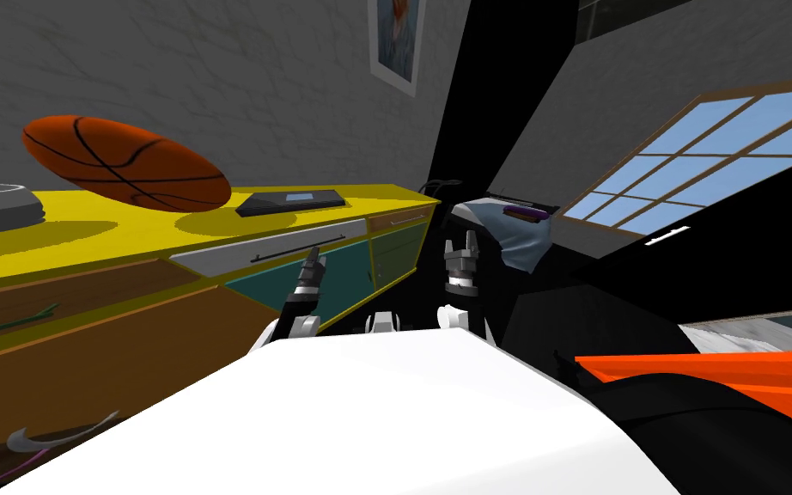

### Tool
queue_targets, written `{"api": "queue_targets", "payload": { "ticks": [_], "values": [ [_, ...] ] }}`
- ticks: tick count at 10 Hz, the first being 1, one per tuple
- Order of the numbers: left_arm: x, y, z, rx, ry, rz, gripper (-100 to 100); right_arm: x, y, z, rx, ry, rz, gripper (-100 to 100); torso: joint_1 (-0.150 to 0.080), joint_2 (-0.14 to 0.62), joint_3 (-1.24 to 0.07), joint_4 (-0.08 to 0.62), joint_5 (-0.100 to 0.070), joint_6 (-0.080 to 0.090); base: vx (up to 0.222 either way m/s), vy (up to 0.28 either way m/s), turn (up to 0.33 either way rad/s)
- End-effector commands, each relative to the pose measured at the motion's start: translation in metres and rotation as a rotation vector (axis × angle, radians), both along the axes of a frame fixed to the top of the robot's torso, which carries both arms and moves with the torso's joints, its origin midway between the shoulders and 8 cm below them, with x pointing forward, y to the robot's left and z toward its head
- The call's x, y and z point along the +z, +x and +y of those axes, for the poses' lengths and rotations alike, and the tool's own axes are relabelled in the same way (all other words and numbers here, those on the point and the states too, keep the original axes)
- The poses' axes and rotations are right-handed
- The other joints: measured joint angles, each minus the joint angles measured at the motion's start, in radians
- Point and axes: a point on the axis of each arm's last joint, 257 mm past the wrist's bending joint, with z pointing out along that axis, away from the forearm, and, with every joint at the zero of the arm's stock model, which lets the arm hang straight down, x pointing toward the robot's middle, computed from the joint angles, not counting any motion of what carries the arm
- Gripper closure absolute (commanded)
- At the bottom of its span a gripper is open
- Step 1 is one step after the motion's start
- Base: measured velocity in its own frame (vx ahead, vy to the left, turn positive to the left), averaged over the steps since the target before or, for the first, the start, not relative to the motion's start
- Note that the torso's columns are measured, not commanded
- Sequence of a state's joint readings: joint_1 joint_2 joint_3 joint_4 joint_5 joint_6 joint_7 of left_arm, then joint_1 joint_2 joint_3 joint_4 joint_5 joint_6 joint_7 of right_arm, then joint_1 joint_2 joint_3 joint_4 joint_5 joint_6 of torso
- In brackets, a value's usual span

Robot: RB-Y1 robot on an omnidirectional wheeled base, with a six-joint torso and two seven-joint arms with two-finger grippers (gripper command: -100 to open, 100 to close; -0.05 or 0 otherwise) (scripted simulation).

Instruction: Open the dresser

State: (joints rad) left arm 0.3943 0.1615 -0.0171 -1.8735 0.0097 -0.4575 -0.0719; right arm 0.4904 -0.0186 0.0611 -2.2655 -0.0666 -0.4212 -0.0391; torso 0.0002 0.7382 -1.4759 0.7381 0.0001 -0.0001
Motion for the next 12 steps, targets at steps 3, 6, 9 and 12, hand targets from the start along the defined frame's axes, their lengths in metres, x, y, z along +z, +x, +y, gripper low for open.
{"api": "queue_targets", "payload": {
  "ticks": [3, 6, 9, 12],
  "values": [
    [-0.036, 0.014, 0.004, 0.01, 0.01, 0.059, -100, 0.0, 0.0, 0.0, 0.0, 0.0, 0.0, 0, 0.0, 0.0, 0.0, 0.0, 0.0, 0.0, 0.029, -0.054, 0.007],
    [-0.056, 0.018, 0.007, 0.015, 0.015, 0.094, -100, 0.0, 0.0, 0.0, 0.0, 0.0, 0.0, 0, 0.0, 0.0, 0.0, 0.0, 0.0, 0.0, 0.025, -0.049, 0.006],
    [-0.088, 0.026, 0.012, 0.024, 0.025, 0.149, -100, 0.0, 0.0, 0.0, 0.0, 0.0, 0.0, 0, -0.002, -0.002, -0.001, 0.0, -0.001, 0.0, 0.043, -0.072, 0.009],
    [-0.106, 0.034, 0.014, 0.028, 0.037, 0.178, -100, 0.0, 0.0, 0.0, 0.0, 0.0, 0.0, 0, 0.001, 0.001, 0.001, 0.0, 0.0, 0.0, 0.024, -0.057, 0.01]
  ]
}}
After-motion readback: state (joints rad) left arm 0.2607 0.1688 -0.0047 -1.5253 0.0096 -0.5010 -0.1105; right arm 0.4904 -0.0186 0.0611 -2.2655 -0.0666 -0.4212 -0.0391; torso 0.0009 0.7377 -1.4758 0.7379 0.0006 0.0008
